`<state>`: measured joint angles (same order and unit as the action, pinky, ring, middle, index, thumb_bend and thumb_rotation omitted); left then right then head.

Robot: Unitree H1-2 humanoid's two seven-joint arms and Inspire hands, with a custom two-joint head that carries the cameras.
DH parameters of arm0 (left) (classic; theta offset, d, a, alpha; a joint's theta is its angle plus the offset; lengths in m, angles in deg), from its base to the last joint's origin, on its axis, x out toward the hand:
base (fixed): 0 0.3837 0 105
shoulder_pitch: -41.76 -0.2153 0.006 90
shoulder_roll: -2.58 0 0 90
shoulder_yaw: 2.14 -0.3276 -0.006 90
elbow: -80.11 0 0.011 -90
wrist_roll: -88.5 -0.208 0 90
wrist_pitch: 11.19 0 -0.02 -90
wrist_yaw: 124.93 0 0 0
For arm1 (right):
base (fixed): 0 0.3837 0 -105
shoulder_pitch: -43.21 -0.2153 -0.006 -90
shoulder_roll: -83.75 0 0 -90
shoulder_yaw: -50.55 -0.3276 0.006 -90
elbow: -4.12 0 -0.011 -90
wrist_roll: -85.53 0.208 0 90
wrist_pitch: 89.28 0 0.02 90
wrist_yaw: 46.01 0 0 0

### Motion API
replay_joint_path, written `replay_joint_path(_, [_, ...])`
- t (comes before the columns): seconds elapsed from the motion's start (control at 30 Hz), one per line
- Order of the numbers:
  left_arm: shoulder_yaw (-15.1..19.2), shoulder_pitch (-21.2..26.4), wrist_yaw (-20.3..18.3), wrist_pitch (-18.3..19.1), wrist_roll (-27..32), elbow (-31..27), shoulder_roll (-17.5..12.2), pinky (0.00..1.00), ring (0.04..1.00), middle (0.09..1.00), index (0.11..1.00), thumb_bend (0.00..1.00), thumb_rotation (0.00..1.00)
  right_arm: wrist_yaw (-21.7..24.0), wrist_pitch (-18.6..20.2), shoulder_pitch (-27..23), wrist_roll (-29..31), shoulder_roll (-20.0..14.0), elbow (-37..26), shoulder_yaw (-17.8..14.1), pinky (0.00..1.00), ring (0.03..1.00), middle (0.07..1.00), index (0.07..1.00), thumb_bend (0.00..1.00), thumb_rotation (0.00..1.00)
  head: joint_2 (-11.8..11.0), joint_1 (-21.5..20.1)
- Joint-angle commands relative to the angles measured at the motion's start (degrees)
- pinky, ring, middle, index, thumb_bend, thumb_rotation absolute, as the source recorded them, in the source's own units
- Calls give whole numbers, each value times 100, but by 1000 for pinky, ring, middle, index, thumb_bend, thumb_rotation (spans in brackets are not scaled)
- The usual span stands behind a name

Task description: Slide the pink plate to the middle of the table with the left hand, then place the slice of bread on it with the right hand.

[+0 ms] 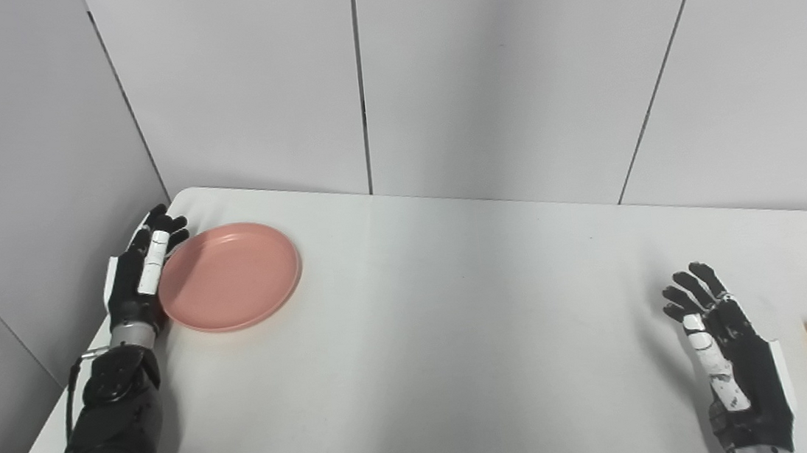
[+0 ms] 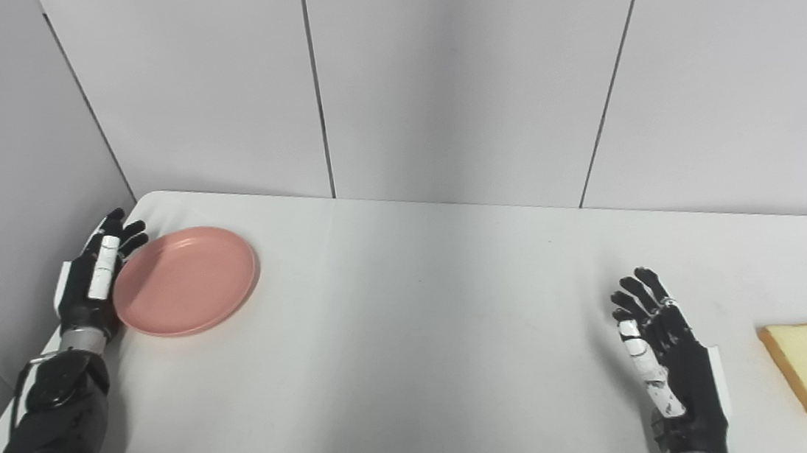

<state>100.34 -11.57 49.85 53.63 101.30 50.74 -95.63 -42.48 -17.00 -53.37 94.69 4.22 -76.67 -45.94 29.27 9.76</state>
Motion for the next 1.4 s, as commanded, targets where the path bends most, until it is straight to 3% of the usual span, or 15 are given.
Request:
replay_joint_path(0.0, [-76,241,-326,-76,20,139,95,795,842,805,868,931,767,-12,79,299,35,191,234,72,831,815,845,861,400,614,7,5])
replay_joint_path(0.1, [-111,240,-365,-126,-37,112,157,760,831,798,870,938,777,-18,93,309,17,199,220,79,831,812,844,864,400,612,15,-28])
replay_joint_path(0.37, [-205,1,-448,221,9,-520,396,724,825,823,869,893,776,-39,152,335,-12,226,149,87,823,803,841,868,412,603,39,-100])
replay_joint_path(0.57, [-240,-107,-643,275,81,-826,623,697,807,794,855,934,759,-56,153,334,-49,232,148,89,820,792,833,869,425,612,38,-123])
replay_joint_path(0.83, [-441,-397,-536,816,-14,-1702,1038,683,812,790,865,931,764,-115,196,370,-141,291,33,96,795,782,823,864,439,608,74,-222])
replay_joint_path(1.1, [-525,-465,-545,1231,59,-1909,1377,686,806,793,870,944,763,-183,285,379,-139,363,-65,124,784,782,811,854,452,581,119,-414])
replay_joint_path(1.37, [-514,-628,-697,1718,408,-2150,1860,734,828,817,890,890,766,-326,304,380,-400,459,-127,197,773,771,801,842,491,599,143,-666])
